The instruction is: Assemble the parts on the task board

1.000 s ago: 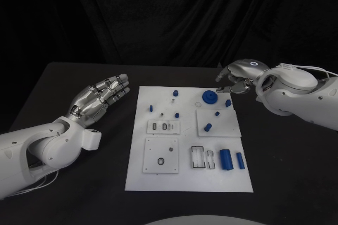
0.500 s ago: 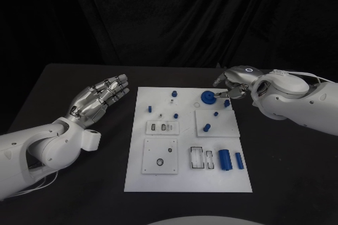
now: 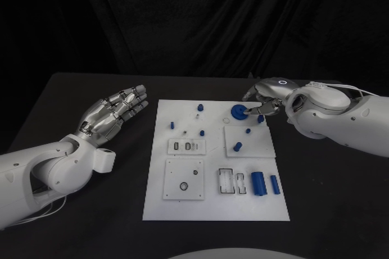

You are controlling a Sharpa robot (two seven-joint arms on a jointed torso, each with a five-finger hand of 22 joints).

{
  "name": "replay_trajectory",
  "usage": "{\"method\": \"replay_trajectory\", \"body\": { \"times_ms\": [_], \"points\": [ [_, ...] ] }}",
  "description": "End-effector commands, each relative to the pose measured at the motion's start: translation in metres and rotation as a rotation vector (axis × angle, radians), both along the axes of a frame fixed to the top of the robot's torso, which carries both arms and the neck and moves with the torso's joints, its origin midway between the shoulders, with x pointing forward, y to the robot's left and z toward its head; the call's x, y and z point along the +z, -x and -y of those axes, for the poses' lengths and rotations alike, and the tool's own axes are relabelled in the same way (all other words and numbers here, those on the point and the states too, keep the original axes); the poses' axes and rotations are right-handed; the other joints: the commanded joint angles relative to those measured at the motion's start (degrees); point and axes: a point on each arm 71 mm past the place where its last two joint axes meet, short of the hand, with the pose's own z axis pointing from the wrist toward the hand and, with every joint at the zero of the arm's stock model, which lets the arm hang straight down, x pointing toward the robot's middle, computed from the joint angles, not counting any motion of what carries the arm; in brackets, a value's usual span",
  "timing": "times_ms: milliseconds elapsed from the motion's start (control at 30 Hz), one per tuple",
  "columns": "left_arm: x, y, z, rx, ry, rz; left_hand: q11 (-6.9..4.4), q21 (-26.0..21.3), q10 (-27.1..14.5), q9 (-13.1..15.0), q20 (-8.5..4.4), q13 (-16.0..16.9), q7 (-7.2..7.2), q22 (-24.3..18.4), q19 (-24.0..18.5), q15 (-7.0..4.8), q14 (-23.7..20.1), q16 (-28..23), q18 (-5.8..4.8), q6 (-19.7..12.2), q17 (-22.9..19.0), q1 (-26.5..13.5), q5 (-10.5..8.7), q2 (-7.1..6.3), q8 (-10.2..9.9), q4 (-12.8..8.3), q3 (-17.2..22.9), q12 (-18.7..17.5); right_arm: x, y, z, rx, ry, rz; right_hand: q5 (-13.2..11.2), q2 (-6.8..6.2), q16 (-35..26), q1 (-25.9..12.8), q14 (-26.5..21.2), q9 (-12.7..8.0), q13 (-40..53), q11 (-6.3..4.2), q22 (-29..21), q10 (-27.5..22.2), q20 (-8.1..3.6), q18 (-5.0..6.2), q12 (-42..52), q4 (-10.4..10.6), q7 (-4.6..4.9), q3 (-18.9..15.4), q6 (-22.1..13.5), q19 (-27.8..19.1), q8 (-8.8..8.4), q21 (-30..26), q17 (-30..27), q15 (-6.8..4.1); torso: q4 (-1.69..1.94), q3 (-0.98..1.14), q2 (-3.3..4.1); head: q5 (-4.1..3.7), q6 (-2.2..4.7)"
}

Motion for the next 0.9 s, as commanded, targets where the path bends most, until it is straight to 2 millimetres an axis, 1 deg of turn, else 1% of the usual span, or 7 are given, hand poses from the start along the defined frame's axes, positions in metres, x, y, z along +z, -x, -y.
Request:
{"method": "replay_trajectory", "body": {
  "times_ms": [33,167,367,500,733,767,900],
  "points": [
    [0.005,0.001,0.001,-0.006,0.044,0.052,0.39,0.2,0.0,0.0,0.45,0.0,0.18,0.1,0.0,0.48,0.0,0.2,0.5,-0.1,0.1,0.5,0.33,-0.12,0.2,0.0,0.4,0.2,-0.003,0.0,0.0,-0.01,0.01,-0.008,-0.2,0.03,0.2,0.8,6.1,0.0,15.1,0.1,14.0,6.3,0.08,-0.67,0.1,-0.3,0.11,0.0,0.3,4.2,0.18,0.4,15.1,0.2,0.0,0.0,-0.01,-0.02,-0.04],
    [0.005,0.0,0.001,-0.007,0.043,0.05,0.39,0.2,0.0,0.0,0.45,0.0,0.18,0.1,0.0,0.48,0.0,0.2,0.5,-0.1,0.1,0.5,0.33,-0.12,0.2,0.0,0.4,0.2,-0.005,-0.001,-0.002,-0.006,0.013,-0.012,-0.4,-0.12,0.2,1.1,6.1,0.0,15.1,0.08,14.3,6.3,0.08,-0.85,0.1,-0.6,0.08,0.0,0.5,4.7,0.24,0.9,15.1,0.18,-0.03,0.01,-0.02,0.02,-0.06],
    [0.005,0.0,0.002,-0.012,0.044,0.047,0.47,0.2,0.0,0.0,0.5,0.0,0.21,0.1,0.0,0.53,0.0,0.2,0.49,-0.2,0.1,0.6,0.32,-0.09,0.1,0.0,0.6,0.2,-0.008,-0.001,-0.004,-0.006,0.029,-0.014,-0.7,-0.03,0.2,1.8,6.1,0.0,15.1,0.05,14.5,6.3,0.06,-0.94,0.1,-1.1,0.05,0.1,0.7,5.0,0.29,1.2,15.1,0.15,0.01,0.09,0.02,0.04,-0.28],
    [0.004,0.0,0.002,-0.015,0.043,0.045,0.47,0.2,0.0,0.0,0.5,0.0,0.21,0.1,0.0,0.53,0.0,0.2,0.49,-0.2,0.1,0.6,0.32,-0.09,0.1,0.0,0.6,0.2,-0.01,-0.002,-0.006,-0.006,0.035,-0.018,0.1,0.35,0.2,2.5,6.1,0.1,15.1,0.06,14.5,6.3,0.06,-0.93,0.1,-1.7,0.09,0.3,1.4,5.0,0.58,1.1,15.1,0.15,-0.04,0.1,0.0,0.02,-0.41],
    [0.004,-0.001,0.002,-0.016,0.042,0.043,0.47,0.2,0.0,0.0,0.5,0.0,0.21,0.1,0.0,0.53,0.0,0.2,0.49,-0.2,0.1,0.6,0.32,-0.09,0.1,0.0,0.6,0.2,-0.015,-0.004,-0.01,0.0,0.04,-0.026,1.0,0.58,0.2,2.8,6.1,0.4,15.1,0.04,14.5,6.3,0.05,-0.94,0.1,-2.1,0.04,0.4,2.3,5.0,0.94,1.2,15.1,0.15,-0.04,0.13,0.02,-0.05,-0.42],
    [0.004,-0.001,0.002,-0.016,0.042,0.043,0.47,0.2,0.0,0.0,0.5,0.0,0.21,0.1,0.0,0.53,0.0,0.2,0.49,-0.2,0.1,0.6,0.32,-0.09,0.1,0.0,0.6,0.2,-0.016,-0.004,-0.01,0.001,0.04,-0.027,1.6,0.7,0.2,3.1,6.1,0.6,15.1,-0.01,14.5,6.3,0.02,-0.94,0.1,-2.3,-0.03,0.5,2.8,5.0,1.18,1.2,15.1,0.11,-0.04,0.14,0.03,-0.04,-0.42],
    [0.004,-0.001,0.002,-0.016,0.041,0.042,0.47,0.2,0.0,0.0,0.5,0.0,0.21,0.1,0.0,0.53,0.0,0.2,0.49,-0.2,0.1,0.6,0.32,-0.09,0.1,0.0,0.6,0.2,-0.018,-0.005,-0.012,0.002,0.043,-0.033,2.6,0.88,0.2,3.3,6.1,0.8,15.1,-0.06,14.5,6.3,-0.01,-0.93,0.1,-2.6,-0.07,0.6,3.5,5.0,1.42,1.1,15.1,0.07,-0.02,0.11,0.02,0.04,-0.46]
  ]
}}
